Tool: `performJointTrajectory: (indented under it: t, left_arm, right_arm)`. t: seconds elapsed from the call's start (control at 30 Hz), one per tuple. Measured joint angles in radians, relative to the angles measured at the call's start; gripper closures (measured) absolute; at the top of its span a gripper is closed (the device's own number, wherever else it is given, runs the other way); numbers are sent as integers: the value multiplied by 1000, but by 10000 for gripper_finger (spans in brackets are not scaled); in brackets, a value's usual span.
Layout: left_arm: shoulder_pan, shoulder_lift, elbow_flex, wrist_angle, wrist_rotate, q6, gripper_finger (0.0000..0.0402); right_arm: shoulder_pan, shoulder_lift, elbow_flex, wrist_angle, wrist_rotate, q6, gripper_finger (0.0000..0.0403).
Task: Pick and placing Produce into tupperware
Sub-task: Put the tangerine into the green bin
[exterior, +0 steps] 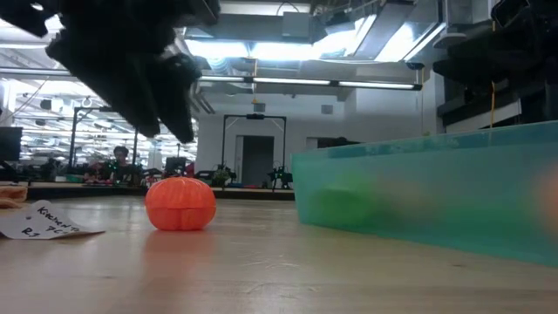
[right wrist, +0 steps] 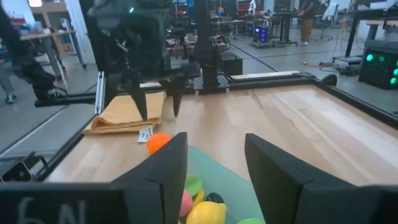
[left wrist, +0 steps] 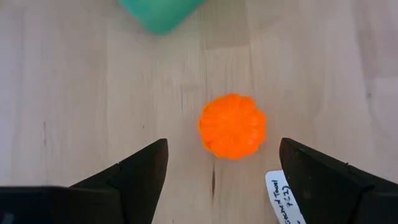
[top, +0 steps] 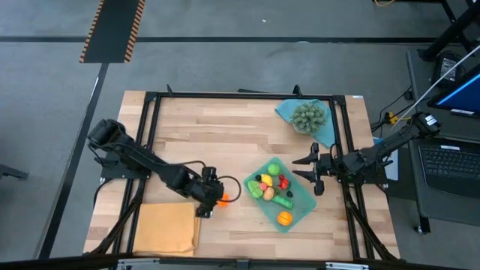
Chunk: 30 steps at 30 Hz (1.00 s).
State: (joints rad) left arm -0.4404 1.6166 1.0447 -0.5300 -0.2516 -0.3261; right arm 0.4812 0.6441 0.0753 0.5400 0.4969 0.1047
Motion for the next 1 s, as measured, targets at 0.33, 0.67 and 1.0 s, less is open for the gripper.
performJointTrajectory:
  t: [0.33, 0.67, 1.0]
  left_arm:
    - [0, 105, 52, -33, 0, 22, 104]
    - [-7, 105, 52, -17, 0, -32, 104]
    - [-14, 105, 52, 8, 2, -62, 104]
  right_arm:
    - [0, 29, 0, -3, -2, 50, 240]
    - [0, 65, 0, -2, -2, 77, 240]
    - [0, 69, 0, 0, -2, 77, 240]
